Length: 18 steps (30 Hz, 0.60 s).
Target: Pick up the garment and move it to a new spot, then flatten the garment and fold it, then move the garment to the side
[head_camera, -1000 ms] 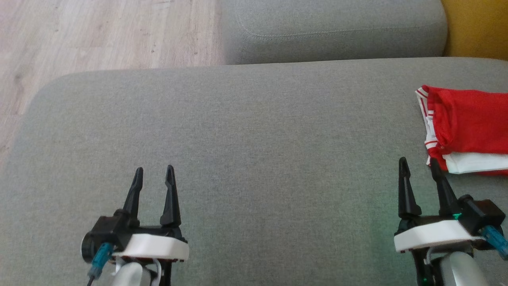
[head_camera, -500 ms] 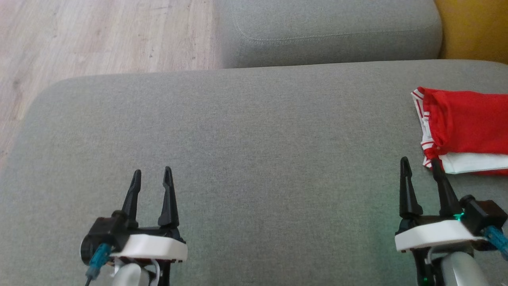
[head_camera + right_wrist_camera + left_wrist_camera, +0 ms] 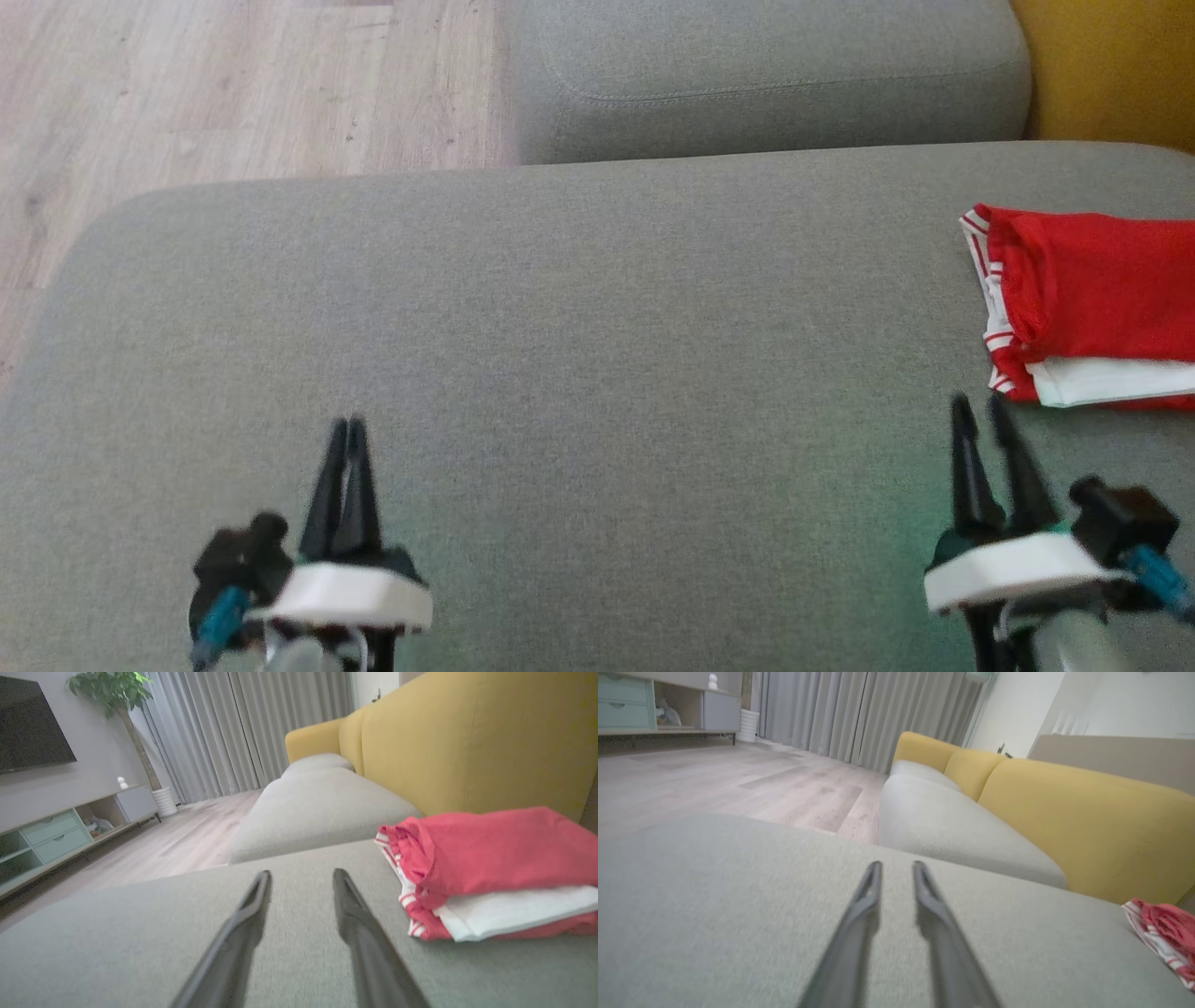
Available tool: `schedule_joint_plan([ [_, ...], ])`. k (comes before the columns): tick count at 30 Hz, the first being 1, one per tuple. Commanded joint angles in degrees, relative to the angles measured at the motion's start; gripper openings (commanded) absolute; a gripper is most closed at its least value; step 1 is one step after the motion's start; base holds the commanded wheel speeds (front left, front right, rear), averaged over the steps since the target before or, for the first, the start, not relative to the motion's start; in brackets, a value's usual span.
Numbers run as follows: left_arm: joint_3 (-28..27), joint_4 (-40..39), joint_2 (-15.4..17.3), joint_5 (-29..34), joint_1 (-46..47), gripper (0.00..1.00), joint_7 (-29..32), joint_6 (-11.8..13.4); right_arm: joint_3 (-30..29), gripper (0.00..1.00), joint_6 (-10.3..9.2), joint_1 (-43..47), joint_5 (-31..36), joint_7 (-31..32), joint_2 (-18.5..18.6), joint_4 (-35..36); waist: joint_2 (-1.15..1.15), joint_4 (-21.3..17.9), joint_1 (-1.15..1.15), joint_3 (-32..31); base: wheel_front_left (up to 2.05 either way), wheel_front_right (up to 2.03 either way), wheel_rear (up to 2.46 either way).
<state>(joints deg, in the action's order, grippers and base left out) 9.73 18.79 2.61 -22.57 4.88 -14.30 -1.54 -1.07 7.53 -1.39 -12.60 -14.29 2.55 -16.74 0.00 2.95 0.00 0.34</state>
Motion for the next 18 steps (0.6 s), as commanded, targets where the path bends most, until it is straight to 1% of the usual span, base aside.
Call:
schedule_joint_plan([
  [1,0.0,0.12,0.0,-0.04,-0.07,0.0,0.05,0.0,0.01,0.0,0.0,0.05,-0.05,0.01,0.0,-0.16,0.0,0.0,0.0,0.0,0.0,0.0,0.0],
  [18,-2.22,-0.49,0.04,-9.51,0.14,0.0,2.88,-0.81,-0.75,0.0,-0.01,-0.62,-10.88,2.85,0.04,0.22,0.0,-0.4,0.0,-0.02,0.0,0.0,0.0],
])
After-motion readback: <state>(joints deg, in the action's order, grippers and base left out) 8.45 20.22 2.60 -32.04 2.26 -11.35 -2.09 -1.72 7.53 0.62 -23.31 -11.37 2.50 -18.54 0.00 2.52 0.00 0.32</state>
